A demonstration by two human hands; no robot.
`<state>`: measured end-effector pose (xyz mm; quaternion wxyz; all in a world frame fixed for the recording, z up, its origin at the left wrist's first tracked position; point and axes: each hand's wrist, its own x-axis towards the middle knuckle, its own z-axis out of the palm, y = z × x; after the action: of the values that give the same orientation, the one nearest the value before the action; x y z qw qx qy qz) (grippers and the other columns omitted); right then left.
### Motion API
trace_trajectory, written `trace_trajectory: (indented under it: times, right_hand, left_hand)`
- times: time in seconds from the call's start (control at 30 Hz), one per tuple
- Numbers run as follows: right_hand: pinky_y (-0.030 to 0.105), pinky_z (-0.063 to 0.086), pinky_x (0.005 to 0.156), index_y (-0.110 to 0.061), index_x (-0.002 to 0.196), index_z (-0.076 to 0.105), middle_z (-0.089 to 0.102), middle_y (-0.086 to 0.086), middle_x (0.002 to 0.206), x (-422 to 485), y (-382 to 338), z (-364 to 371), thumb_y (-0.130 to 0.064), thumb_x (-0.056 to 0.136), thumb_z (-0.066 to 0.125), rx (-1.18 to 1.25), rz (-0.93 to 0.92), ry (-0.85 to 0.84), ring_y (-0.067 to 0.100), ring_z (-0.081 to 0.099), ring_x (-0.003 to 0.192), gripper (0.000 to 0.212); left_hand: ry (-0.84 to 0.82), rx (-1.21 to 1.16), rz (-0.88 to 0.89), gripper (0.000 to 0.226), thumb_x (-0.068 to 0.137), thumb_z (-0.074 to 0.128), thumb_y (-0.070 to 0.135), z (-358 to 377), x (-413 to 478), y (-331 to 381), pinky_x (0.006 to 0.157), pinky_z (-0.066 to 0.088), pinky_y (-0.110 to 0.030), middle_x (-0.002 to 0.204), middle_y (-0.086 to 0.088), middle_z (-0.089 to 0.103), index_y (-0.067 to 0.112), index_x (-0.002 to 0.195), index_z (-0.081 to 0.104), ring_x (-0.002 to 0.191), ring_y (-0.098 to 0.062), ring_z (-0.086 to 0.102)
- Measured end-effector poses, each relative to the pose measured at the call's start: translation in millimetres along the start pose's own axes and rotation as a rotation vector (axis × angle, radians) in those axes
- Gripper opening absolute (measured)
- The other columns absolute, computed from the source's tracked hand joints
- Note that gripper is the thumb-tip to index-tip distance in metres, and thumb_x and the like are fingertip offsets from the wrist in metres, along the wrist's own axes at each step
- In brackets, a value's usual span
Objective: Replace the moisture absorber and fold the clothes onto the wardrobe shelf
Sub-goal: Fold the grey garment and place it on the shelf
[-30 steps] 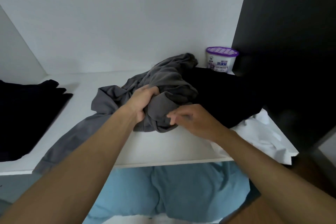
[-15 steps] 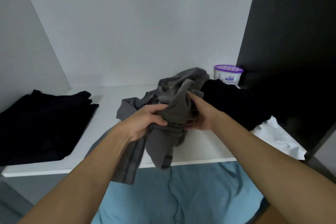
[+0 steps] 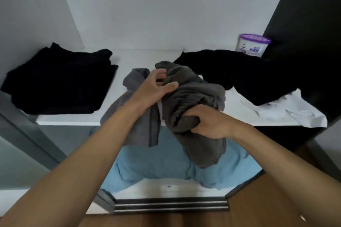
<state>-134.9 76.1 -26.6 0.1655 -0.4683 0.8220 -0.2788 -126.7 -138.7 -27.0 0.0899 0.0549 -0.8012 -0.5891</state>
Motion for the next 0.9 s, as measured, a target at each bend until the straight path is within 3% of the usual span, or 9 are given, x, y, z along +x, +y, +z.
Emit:
trace_trajectory:
  times: [0.1,0.17,0.23,0.33,0.4,0.47,0.63,0.77,0.9]
  right_hand:
    - [0.034,0.051,0.075,-0.013,0.084,0.072,0.070,-0.007,0.082,-21.0,-6.9,19.0,0.000,0.081,0.060,-0.092,0.039,-0.045,0.015,0.064,0.082,0.018]
    - [0.039,0.053,0.078,-0.018,0.094,0.075,0.073,-0.004,0.090,-38.5,-7.5,31.3,0.002,0.081,0.059,-0.185,0.119,-0.080,0.016,0.065,0.088,0.029]
    - [0.038,0.052,0.082,-0.029,0.102,0.075,0.073,-0.009,0.098,-58.1,-9.3,41.0,0.001,0.082,0.059,-0.255,0.184,-0.120,0.013,0.063,0.094,0.039]
    - [0.036,0.051,0.085,-0.035,0.100,0.074,0.070,-0.012,0.101,-87.9,-15.0,41.6,0.003,0.080,0.055,-0.289,0.276,-0.183,0.012,0.060,0.098,0.047]
    - [0.040,0.052,0.085,-0.033,0.083,0.069,0.070,-0.011,0.092,-106.2,-18.8,34.7,0.009,0.075,0.052,-0.248,0.309,-0.222,0.012,0.061,0.094,0.046]
    - [0.041,0.053,0.087,-0.024,0.085,0.070,0.069,-0.008,0.094,-123.2,-23.0,31.4,0.012,0.071,0.049,-0.207,0.332,-0.259,0.013,0.062,0.095,0.045]
    - [0.043,0.051,0.094,-0.024,0.082,0.067,0.066,-0.004,0.097,-168.0,-29.5,41.4,0.019,0.070,0.047,-0.080,0.313,-0.220,0.017,0.062,0.099,0.049]
    - [0.054,0.047,0.087,0.014,0.088,0.065,0.067,0.026,0.093,-202.6,-20.6,58.4,0.018,0.076,0.054,0.015,0.273,0.047,0.037,0.064,0.094,0.017]
    - [0.035,0.051,0.082,0.004,0.091,0.069,0.071,0.016,0.091,-230.4,-21.6,80.7,0.018,0.074,0.059,0.272,0.234,0.339,0.019,0.065,0.088,0.024]
  left_hand:
    - [-0.221,0.317,0.152,0.080,0.081,0.078,0.047,26.2,-3.2,-8.8,0.108,0.038,-0.030,0.141,0.003,0.047,0.024,0.146,0.038,0.130,-0.015,0.043]
    - [-0.267,0.554,0.180,0.084,0.076,0.075,0.060,46.0,-9.2,-16.6,0.102,0.039,-0.037,0.130,0.004,0.050,0.027,0.144,0.039,0.122,-0.018,0.041]
    - [-0.233,0.750,0.217,0.071,0.074,0.068,0.068,63.6,-21.0,-21.6,0.087,0.040,-0.037,0.112,0.010,0.052,0.032,0.131,0.048,0.106,-0.015,0.045]
    - [-0.277,0.860,0.242,0.032,0.083,0.062,0.057,90.4,-42.3,-24.6,0.073,0.038,-0.033,0.097,0.011,0.060,0.036,0.105,0.055,0.089,-0.016,0.056]
    - [-0.346,0.806,0.217,0.013,0.087,0.060,0.047,108.2,-61.7,-29.0,0.071,0.042,-0.033,0.090,0.011,0.061,0.036,0.088,0.053,0.085,-0.017,0.059]
    - [-0.458,0.693,0.151,0.011,0.090,0.060,0.035,122.4,-87.7,-40.4,0.075,0.050,-0.035,0.086,0.006,0.064,0.031,0.081,0.056,0.086,-0.021,0.063]
    - [-0.749,0.439,-0.198,0.008,0.098,0.057,0.021,138.4,-161.4,-77.7,0.064,0.052,-0.028,0.083,-0.004,0.068,0.022,0.097,0.065,0.076,-0.020,0.063]
    - [-0.672,0.169,-0.059,0.059,0.087,0.072,0.008,138.1,-207.6,-71.5,0.106,0.045,-0.029,0.135,0.003,0.059,0.024,0.138,0.049,0.125,-0.013,0.056]
    - [-0.636,0.034,-0.049,0.056,0.082,0.068,0.007,150.7,-255.5,-51.7,0.099,0.048,-0.029,0.129,0.016,0.059,0.034,0.128,0.051,0.119,-0.010,0.057]
